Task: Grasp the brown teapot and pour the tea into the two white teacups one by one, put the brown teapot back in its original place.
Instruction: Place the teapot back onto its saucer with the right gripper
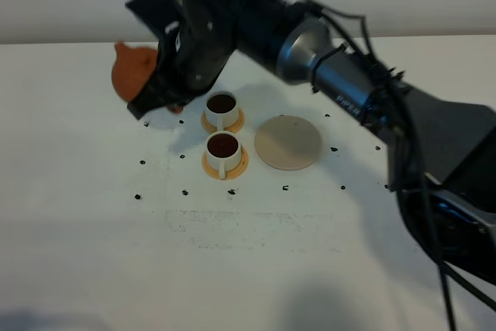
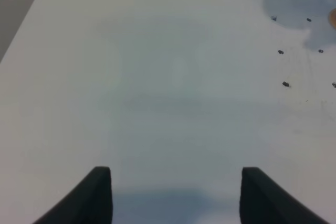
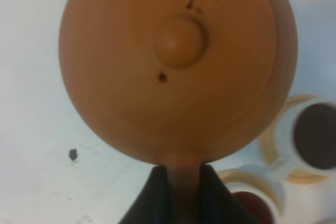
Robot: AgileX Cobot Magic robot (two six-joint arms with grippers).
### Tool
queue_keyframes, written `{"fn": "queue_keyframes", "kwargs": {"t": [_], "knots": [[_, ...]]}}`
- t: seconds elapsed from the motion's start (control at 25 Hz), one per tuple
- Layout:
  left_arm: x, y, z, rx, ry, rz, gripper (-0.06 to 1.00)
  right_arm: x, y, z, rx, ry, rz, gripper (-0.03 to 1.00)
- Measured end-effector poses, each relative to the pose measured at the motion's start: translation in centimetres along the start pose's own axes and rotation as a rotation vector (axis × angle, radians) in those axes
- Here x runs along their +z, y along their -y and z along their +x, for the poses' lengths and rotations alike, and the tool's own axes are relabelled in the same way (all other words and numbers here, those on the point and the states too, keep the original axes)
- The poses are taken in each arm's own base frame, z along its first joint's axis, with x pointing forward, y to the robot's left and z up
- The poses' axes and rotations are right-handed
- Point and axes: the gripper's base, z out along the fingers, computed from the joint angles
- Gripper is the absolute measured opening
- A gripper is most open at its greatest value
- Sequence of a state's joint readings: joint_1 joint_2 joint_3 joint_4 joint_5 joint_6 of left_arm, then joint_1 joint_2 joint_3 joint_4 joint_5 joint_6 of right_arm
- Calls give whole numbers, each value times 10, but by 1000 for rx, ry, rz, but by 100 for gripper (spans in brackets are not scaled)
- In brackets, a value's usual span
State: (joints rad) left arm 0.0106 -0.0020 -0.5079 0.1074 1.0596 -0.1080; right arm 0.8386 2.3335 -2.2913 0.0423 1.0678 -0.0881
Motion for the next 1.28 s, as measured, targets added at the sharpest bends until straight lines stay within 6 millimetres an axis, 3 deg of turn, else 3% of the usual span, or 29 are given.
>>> {"fn": "queue_keyframes", "kwargs": {"t": [0.32,0.52,0.72,0.96,1.12,1.28], "knots": [[0,0,0,0,0,0,50,-26,2,0,-8,-4,17,12],[0,0,0,0,0,0,50,-33,10,15,12,-24,24,12],[0,0,0,0,0,0,50,-40,24,49,52,-8,47,12],[0,0,0,0,0,0,50,-58,54,106,193,9,97,12],[0,0,0,0,0,0,50,-50,66,144,270,-63,113,12],[0,0,0,0,0,0,50,-39,74,166,338,-110,124,12]]}}
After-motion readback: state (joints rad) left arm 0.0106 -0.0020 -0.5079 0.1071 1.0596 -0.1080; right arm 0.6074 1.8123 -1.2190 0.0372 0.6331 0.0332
